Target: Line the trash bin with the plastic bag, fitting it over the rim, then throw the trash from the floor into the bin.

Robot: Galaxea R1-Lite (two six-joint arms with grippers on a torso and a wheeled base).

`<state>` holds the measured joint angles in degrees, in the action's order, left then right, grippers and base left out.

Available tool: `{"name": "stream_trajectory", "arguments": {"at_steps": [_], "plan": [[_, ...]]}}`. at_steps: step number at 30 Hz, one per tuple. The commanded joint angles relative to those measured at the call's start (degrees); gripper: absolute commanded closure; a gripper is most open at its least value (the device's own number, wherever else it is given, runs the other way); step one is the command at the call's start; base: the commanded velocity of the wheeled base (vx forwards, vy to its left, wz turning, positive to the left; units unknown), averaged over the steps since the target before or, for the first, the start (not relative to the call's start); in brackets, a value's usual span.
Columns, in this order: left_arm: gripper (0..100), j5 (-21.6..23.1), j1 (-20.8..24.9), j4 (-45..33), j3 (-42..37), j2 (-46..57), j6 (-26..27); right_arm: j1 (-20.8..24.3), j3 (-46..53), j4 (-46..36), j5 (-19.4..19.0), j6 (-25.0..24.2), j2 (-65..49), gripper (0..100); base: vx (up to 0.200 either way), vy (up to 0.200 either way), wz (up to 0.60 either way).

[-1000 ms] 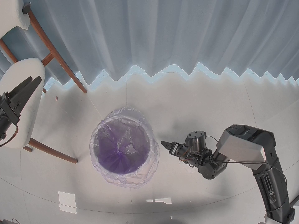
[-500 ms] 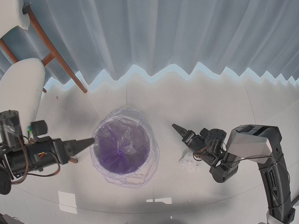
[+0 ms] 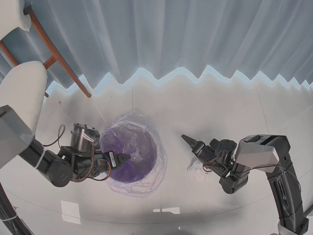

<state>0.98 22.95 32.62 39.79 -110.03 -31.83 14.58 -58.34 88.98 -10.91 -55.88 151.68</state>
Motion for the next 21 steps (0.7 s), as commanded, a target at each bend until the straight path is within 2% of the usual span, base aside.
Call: {"name": "stream_trajectory", "arguments": {"at_steps": [1,6,9,13,18,21], "plan": [[0,-3.26,2.62,-1.42,3.98,-9.67,-3.50,0.01,-1.07,1.02,-0.25,1.30,2.13,0,0.000,0.000,0.00],[0,-3.00,2.09,-12.58,4.95,-5.63,-6.75,0.19,-1.60,1.02,-0.16,2.88,2.84,0,0.000,0.000,0.00],[0,-2.91,2.09,-13.99,5.03,-5.46,-7.11,0.19,-1.60,1.02,-0.16,2.88,2.84,0,0.000,0.000,0.00],[0,-2.73,2.36,-13.37,5.83,-5.10,-7.02,0.19,-1.60,1.02,-0.16,2.88,2.84,0,0.000,0.000,0.00],[0,-2.56,3.06,-8.10,6.70,-4.75,-7.19,0.19,-1.60,1.02,-0.16,2.88,2.84,0,0.000,0.000,0.00],[0,-2.73,3.76,-6.34,4.77,-1.59,-9.04,0.19,-1.60,1.02,-0.16,2.88,2.84,0,0.000,0.000,0.00]]}}
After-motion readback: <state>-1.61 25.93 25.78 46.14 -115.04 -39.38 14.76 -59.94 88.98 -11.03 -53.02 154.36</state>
